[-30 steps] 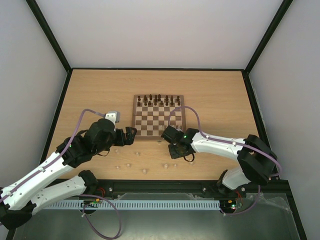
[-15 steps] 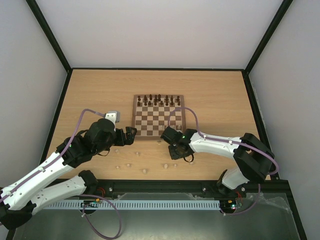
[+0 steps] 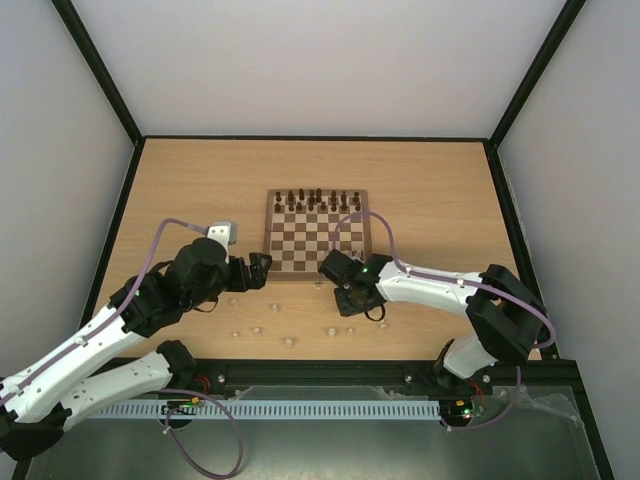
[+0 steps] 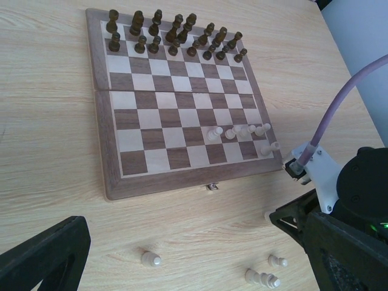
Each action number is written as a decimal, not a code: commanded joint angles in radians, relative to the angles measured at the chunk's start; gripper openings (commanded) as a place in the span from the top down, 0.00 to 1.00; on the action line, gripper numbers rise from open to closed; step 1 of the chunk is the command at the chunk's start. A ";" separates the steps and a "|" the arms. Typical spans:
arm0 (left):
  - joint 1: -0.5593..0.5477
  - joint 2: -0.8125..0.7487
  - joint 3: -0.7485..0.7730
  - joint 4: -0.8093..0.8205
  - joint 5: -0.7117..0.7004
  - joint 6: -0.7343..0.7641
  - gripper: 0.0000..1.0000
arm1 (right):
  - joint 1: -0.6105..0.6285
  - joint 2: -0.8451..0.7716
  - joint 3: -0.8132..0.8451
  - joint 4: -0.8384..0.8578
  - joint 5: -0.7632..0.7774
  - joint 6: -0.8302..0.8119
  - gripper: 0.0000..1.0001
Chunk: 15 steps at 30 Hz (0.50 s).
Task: Set up the chess pieces on the board
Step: Pick up the chess piece at the center of the board, then place the chess piece on the chessboard.
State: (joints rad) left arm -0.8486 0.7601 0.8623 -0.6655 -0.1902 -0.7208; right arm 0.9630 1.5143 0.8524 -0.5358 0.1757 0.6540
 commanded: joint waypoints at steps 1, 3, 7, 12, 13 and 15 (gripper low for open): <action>-0.004 -0.049 -0.005 -0.020 -0.051 0.005 0.01 | -0.003 -0.004 0.112 -0.090 0.009 -0.028 0.91; -0.004 -0.086 -0.006 -0.020 -0.070 0.001 0.00 | -0.004 0.010 0.180 -0.118 0.006 -0.065 0.91; -0.006 -0.123 -0.007 -0.033 -0.087 -0.009 0.00 | -0.016 0.097 0.370 -0.179 -0.021 -0.143 0.91; -0.004 -0.148 -0.008 -0.042 -0.093 -0.008 0.00 | -0.047 0.238 0.591 -0.250 -0.039 -0.217 0.91; -0.004 -0.153 -0.005 -0.042 -0.093 -0.006 0.00 | -0.052 0.267 0.633 -0.266 -0.040 -0.228 0.91; -0.004 -0.158 -0.001 -0.047 -0.094 -0.003 0.00 | -0.062 0.318 0.700 -0.288 -0.040 -0.248 0.91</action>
State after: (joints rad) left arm -0.8490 0.6201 0.8623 -0.6853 -0.2638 -0.7261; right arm 0.9222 1.7462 1.4391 -0.6853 0.1471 0.4835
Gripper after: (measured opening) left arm 0.995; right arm 0.098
